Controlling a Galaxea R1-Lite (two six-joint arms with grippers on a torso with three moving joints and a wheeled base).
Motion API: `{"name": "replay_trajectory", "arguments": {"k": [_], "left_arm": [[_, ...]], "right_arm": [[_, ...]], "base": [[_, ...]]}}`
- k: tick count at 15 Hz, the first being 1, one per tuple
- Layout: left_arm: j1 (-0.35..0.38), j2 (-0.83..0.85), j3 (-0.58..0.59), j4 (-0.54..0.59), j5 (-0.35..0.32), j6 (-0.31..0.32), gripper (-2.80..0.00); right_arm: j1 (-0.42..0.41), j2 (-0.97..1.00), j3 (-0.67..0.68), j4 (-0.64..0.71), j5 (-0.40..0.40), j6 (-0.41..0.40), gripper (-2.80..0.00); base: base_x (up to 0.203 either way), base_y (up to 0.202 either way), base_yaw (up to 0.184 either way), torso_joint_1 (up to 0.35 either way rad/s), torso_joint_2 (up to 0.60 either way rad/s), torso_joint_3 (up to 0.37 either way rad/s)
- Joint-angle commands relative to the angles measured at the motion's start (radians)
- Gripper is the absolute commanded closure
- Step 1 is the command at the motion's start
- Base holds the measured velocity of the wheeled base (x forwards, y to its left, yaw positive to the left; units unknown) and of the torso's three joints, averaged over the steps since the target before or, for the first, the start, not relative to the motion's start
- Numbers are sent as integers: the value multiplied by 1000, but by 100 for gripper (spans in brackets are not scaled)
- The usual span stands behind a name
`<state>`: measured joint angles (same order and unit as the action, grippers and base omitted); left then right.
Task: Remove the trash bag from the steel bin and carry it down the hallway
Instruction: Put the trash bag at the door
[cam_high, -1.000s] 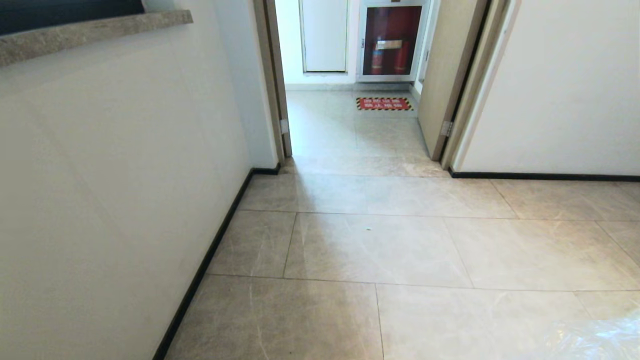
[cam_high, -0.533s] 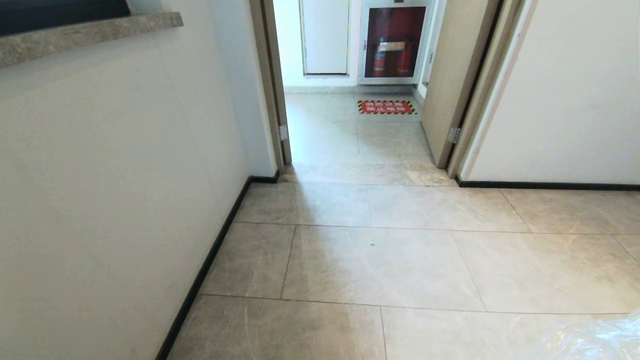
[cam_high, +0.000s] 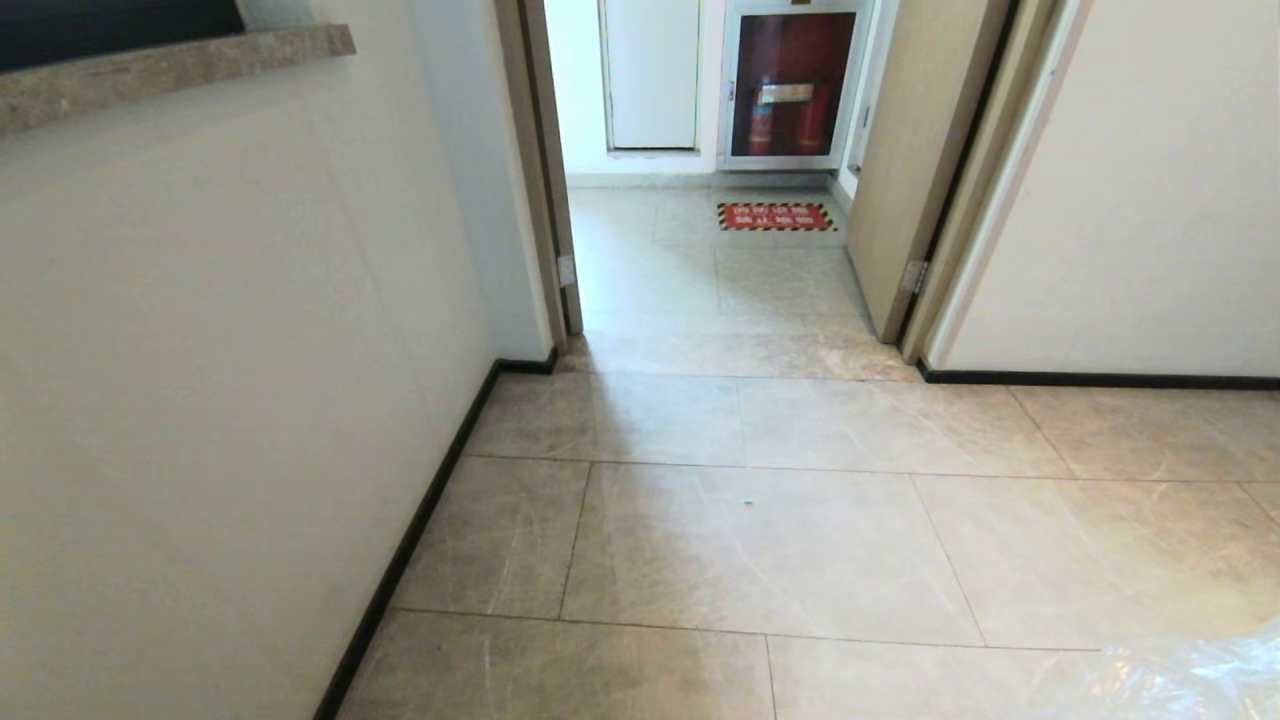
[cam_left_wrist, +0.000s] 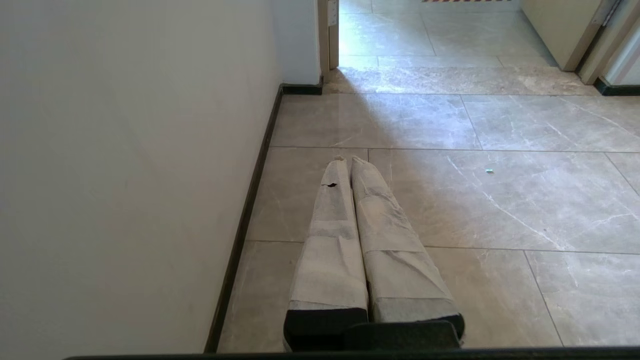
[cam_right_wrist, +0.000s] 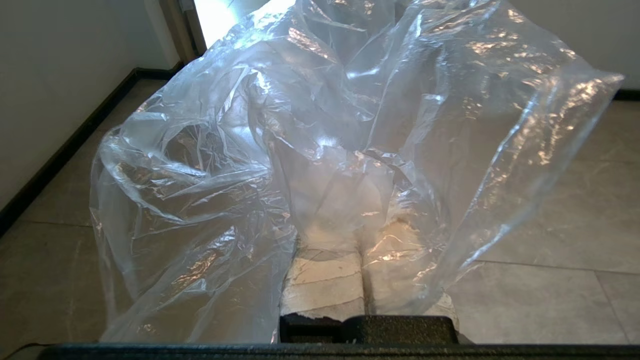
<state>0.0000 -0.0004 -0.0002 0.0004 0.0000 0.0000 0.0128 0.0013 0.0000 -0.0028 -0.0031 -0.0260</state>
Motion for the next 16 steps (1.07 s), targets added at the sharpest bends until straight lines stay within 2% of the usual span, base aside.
{"name": "replay_trajectory", "arguments": {"k": [1, 16], "left_arm": [[0, 0, 0, 0, 0, 0, 0], [0, 0, 0, 0, 0, 0, 0]], "right_arm": [[0, 0, 2, 0, 0, 0, 0], [0, 0, 3, -2, 3, -5, 0]], "base": [[0, 0, 0, 0, 0, 0], [0, 0, 0, 0, 0, 0]]}}
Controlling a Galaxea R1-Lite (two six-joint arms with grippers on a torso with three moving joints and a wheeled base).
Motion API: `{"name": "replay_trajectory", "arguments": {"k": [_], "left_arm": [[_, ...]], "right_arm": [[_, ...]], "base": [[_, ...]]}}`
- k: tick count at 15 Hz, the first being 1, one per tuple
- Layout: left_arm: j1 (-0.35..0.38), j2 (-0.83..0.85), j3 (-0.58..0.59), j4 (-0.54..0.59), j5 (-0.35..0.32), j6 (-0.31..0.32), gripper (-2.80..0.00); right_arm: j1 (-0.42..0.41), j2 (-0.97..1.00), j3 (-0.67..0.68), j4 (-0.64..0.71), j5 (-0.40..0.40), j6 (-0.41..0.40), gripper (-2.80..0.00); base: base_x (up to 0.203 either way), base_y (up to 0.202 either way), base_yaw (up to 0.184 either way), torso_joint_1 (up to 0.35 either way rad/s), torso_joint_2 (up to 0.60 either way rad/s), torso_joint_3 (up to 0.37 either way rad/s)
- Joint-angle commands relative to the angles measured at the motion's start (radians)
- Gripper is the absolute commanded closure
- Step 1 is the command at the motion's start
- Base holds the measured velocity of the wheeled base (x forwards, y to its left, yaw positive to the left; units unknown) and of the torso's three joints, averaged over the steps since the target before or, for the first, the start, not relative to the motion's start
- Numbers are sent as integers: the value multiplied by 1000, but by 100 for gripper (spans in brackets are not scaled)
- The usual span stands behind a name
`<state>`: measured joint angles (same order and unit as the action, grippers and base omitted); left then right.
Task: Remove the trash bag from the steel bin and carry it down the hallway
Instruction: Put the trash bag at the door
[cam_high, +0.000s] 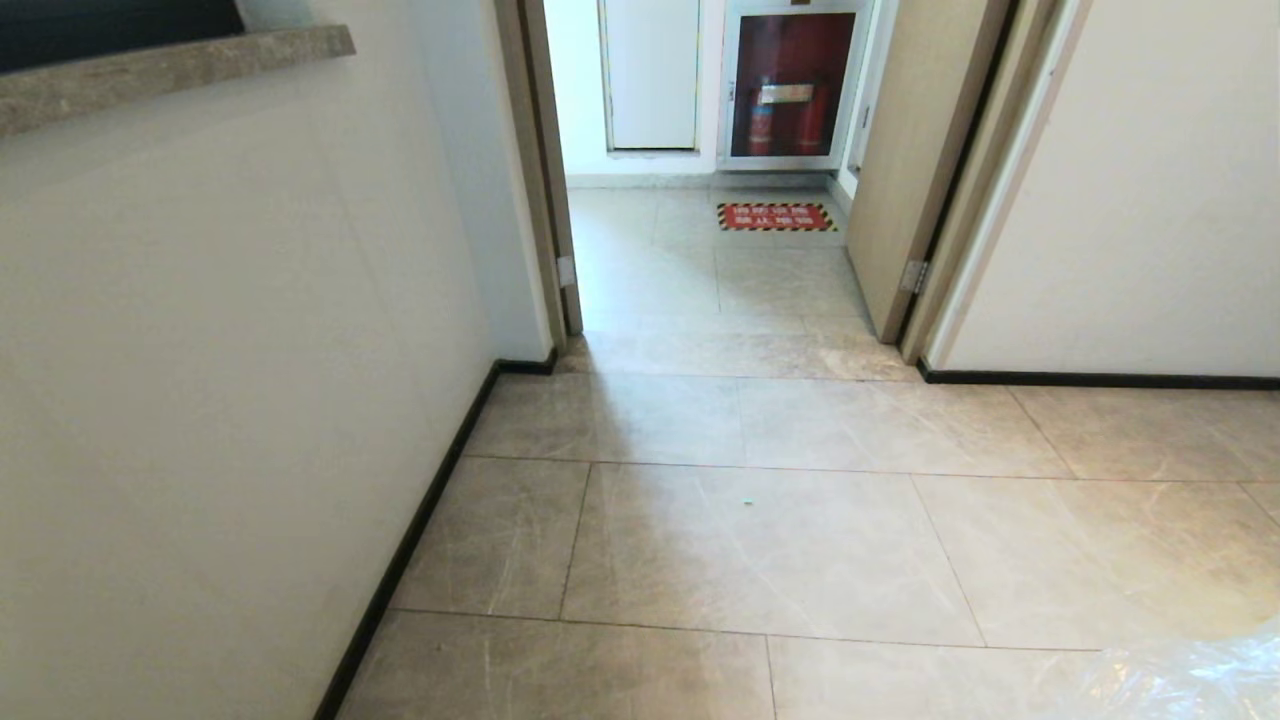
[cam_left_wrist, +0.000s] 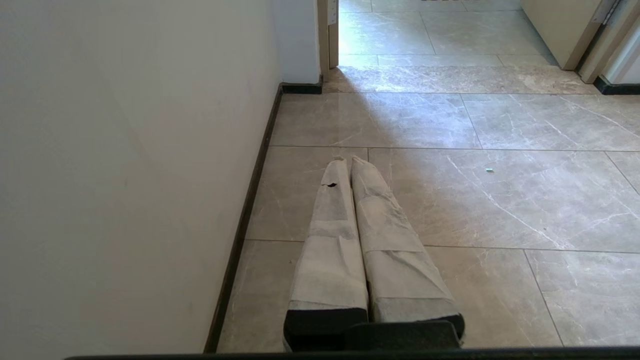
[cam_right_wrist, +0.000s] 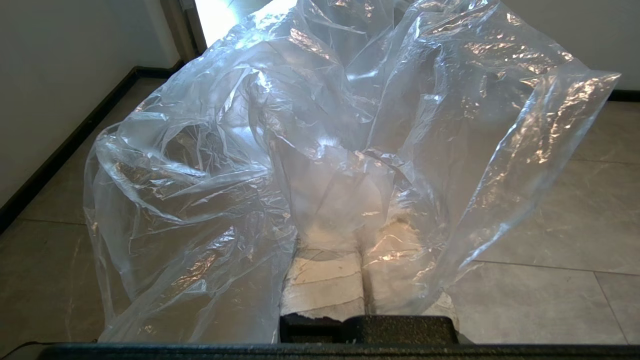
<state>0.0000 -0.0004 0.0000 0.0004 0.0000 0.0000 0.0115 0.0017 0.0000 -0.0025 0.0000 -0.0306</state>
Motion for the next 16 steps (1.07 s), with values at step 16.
{"name": "replay_trajectory", "arguments": {"k": [16], "left_arm": [[0, 0, 0, 0, 0, 0, 0]], "right_arm": [[1, -2, 2, -2, -1, 0, 0]], "base": [[1, -5, 102, 2, 1, 1]]}}
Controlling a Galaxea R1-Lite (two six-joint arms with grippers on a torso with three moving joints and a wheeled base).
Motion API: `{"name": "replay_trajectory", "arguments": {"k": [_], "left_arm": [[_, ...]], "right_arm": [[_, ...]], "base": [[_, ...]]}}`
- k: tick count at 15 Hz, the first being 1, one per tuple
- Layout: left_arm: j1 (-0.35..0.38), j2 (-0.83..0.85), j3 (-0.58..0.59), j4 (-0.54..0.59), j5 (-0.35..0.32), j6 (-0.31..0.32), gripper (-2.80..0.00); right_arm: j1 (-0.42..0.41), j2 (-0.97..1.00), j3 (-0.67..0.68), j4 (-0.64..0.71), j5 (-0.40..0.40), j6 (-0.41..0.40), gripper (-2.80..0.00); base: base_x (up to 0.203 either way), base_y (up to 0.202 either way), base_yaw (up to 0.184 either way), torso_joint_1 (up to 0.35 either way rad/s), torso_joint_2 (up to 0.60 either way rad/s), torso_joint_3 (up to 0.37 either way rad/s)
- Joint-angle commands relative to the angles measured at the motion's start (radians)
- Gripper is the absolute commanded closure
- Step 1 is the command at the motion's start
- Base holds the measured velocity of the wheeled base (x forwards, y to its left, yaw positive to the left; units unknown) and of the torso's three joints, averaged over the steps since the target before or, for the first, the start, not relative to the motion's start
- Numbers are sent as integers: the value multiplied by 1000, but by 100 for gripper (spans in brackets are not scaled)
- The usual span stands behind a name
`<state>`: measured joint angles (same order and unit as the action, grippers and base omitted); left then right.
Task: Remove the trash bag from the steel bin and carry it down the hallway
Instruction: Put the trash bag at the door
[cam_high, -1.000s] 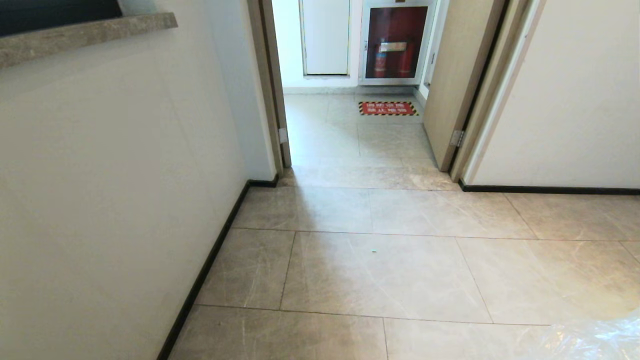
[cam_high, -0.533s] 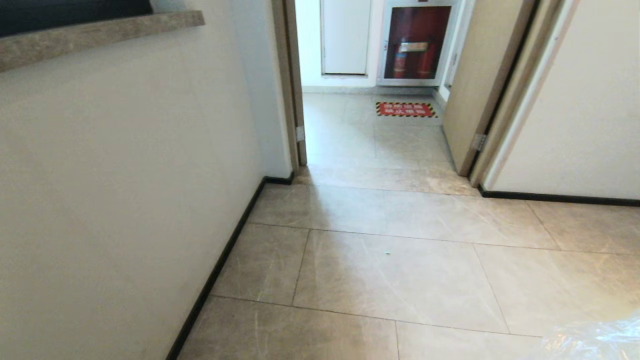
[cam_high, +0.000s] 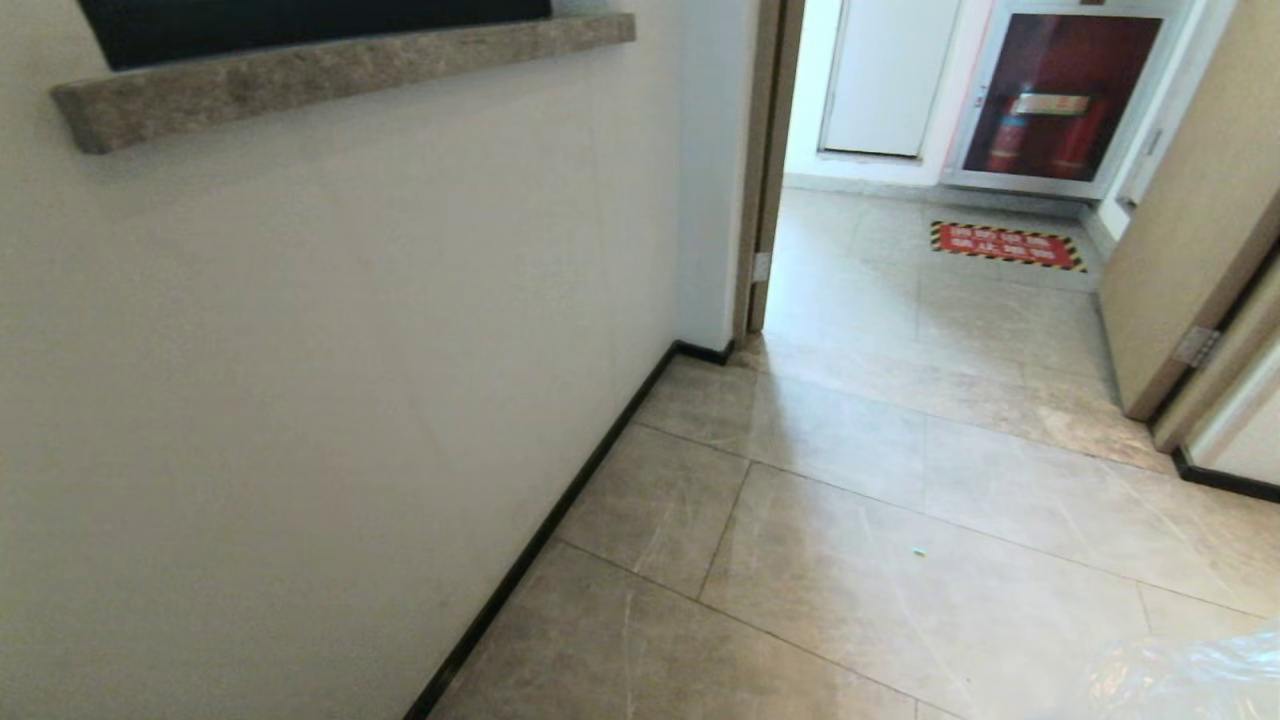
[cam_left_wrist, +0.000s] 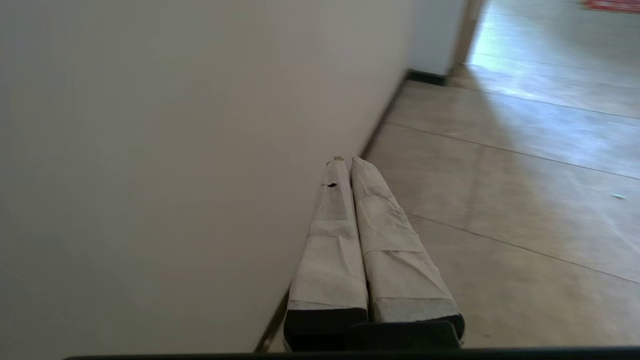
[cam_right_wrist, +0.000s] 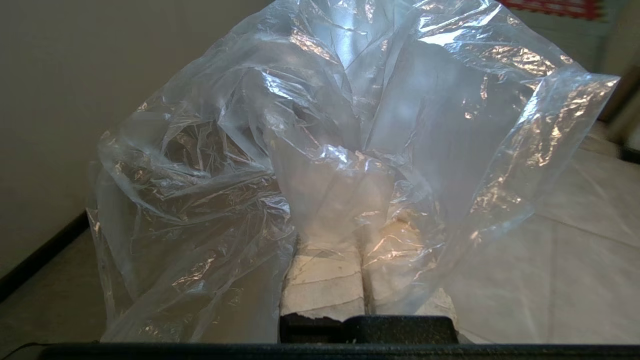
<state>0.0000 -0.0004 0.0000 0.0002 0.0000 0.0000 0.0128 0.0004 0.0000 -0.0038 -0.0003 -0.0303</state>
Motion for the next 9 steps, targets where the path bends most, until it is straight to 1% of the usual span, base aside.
{"name": "replay_trajectory", "arguments": {"k": [1, 9], "left_arm": [[0, 0, 0, 0, 0, 0, 0], [0, 0, 0, 0, 0, 0, 0]], "right_arm": [[0, 0, 2, -1, -1, 1, 0], [0, 0, 3, -1, 0, 0, 0]], "base": [[-2, -10, 175, -2, 2, 2], [0, -8, 172, 3, 2, 1]]}}
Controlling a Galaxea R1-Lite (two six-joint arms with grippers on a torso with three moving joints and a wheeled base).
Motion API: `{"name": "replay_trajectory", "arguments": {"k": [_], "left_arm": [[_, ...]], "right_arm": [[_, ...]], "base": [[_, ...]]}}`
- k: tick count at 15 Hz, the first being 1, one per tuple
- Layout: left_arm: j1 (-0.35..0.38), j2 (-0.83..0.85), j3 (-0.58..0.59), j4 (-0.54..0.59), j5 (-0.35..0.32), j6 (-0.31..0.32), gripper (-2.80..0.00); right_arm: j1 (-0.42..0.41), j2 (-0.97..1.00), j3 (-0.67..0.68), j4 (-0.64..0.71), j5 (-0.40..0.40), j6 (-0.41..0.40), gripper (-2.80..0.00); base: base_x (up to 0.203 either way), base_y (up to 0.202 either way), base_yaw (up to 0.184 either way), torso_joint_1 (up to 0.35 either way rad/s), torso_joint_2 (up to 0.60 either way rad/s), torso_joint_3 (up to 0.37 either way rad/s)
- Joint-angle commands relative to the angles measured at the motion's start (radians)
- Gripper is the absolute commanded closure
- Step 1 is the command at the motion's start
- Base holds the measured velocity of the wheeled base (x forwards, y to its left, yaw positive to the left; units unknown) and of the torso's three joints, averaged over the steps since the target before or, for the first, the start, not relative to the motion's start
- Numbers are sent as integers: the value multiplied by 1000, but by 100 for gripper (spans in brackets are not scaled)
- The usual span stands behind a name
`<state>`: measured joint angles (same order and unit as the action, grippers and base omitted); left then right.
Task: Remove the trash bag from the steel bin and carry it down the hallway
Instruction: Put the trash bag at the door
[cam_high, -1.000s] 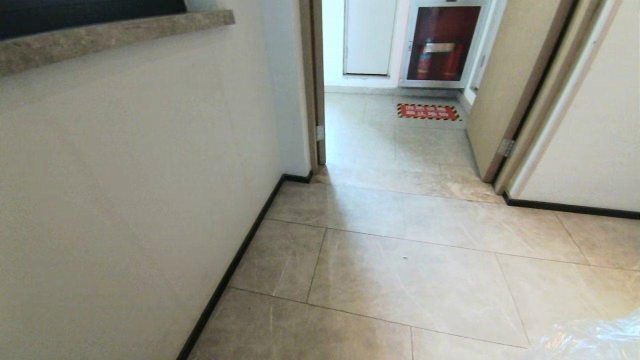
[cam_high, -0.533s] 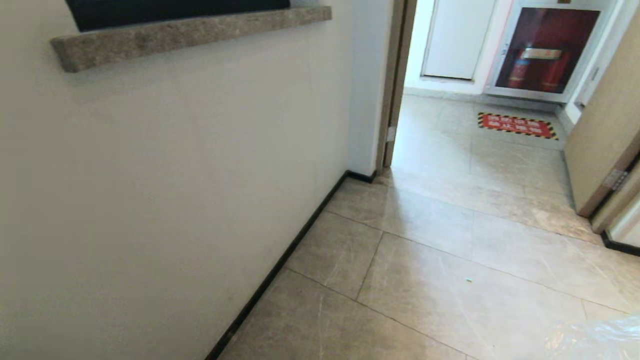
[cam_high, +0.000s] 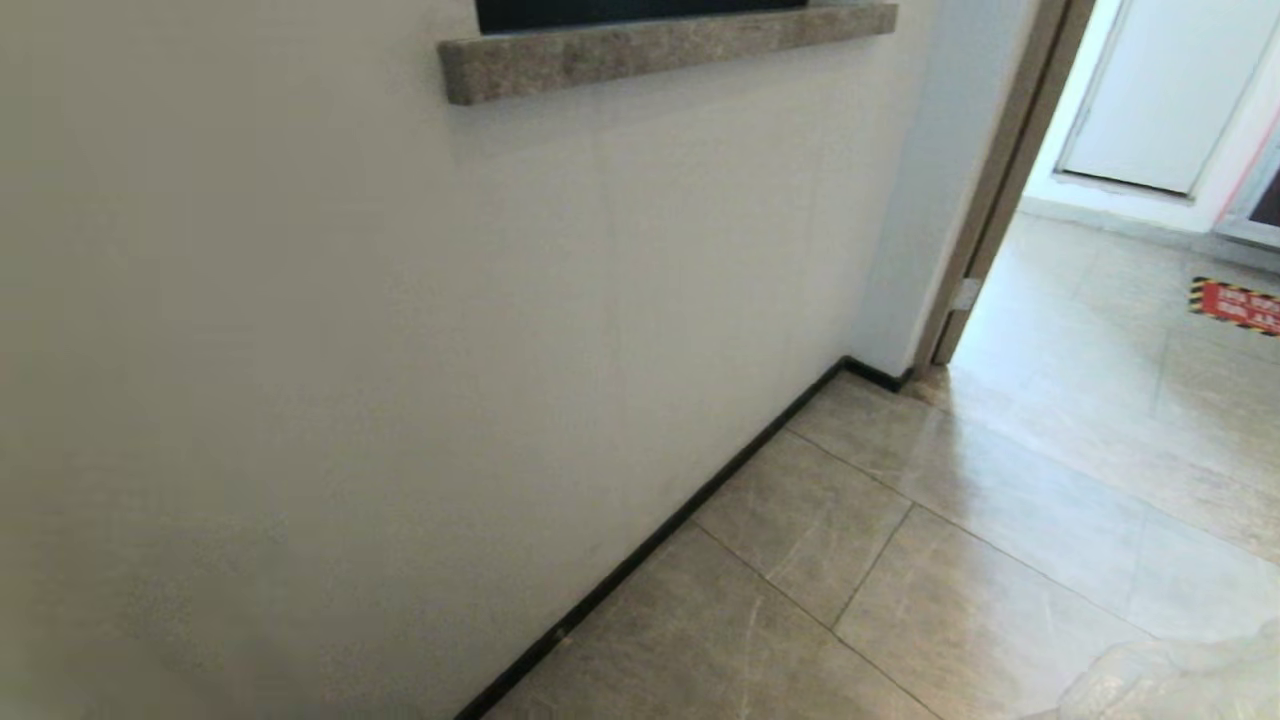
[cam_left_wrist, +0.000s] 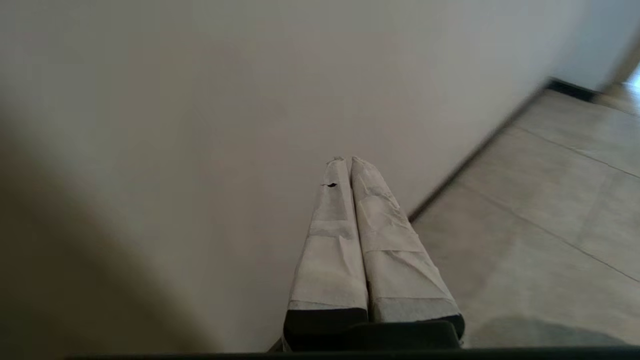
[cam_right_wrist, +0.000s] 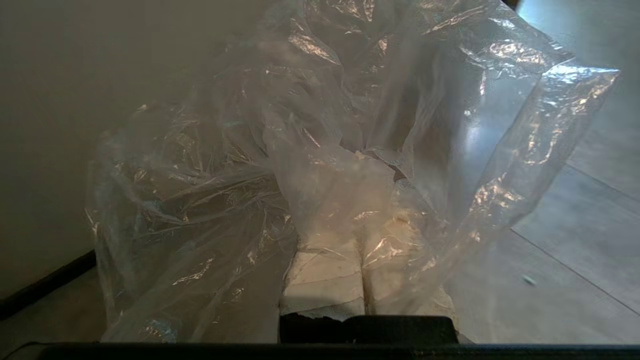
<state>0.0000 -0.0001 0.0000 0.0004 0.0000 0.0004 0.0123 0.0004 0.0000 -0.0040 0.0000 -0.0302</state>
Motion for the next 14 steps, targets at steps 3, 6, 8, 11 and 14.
{"name": "replay_trajectory", "arguments": {"k": [3, 6, 8, 11, 14], "left_arm": [[0, 0, 0, 0, 0, 0, 0], [0, 0, 0, 0, 0, 0, 0], [0, 0, 0, 0, 0, 0, 0], [0, 0, 0, 0, 0, 0, 0], [0, 0, 0, 0, 0, 0, 0]], "right_arm": [[0, 0, 2, -1, 0, 0, 0], [0, 0, 2, -1, 0, 0, 0], [0, 0, 2, -1, 0, -1, 0], [0, 0, 2, -1, 0, 0, 0], [0, 1, 2, 2, -2, 1, 0]], "base": [[0, -10, 174, 1, 4, 3], [1, -9, 172, 1, 2, 2], [1, -9, 173, 1, 2, 3], [2, -7, 172, 3, 1, 4], [1, -10, 166, 0, 5, 3]]}}
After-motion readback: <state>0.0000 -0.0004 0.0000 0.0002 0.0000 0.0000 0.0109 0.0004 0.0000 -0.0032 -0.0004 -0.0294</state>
